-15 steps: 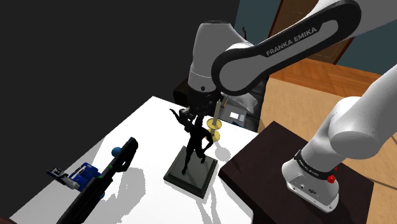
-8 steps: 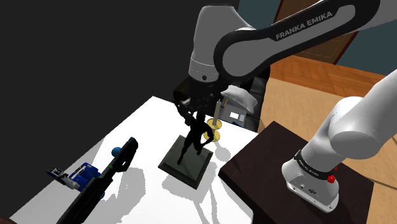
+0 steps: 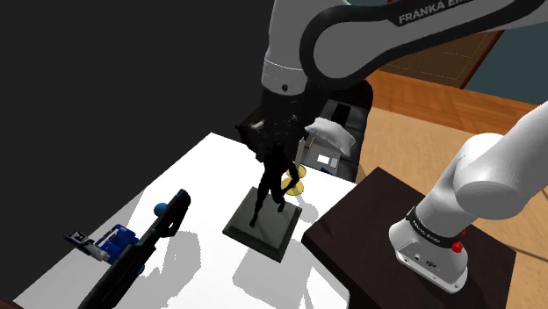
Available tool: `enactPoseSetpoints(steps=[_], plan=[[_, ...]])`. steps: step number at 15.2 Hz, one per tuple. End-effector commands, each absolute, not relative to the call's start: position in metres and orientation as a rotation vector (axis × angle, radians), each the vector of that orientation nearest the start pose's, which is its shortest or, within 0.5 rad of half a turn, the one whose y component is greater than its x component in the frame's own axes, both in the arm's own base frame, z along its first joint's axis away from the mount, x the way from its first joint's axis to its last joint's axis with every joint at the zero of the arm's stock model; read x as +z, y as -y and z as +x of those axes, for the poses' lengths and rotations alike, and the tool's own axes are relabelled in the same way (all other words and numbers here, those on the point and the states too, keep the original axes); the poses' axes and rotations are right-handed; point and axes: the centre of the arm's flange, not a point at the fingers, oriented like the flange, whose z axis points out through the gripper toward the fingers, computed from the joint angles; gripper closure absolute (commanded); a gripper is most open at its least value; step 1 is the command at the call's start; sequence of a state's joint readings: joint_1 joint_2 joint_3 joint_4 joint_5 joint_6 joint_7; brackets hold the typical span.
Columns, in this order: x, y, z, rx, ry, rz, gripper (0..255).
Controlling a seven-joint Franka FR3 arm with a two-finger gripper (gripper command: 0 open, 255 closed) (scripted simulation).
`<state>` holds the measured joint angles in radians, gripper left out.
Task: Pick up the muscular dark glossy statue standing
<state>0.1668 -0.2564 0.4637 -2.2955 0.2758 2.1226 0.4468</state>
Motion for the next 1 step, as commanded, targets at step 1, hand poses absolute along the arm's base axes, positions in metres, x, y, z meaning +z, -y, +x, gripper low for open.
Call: enactPoseSetpoints(steps=[1], plan=[[0.4509,-0.2987,0.3773,0.011,0.054,-3.000,255]])
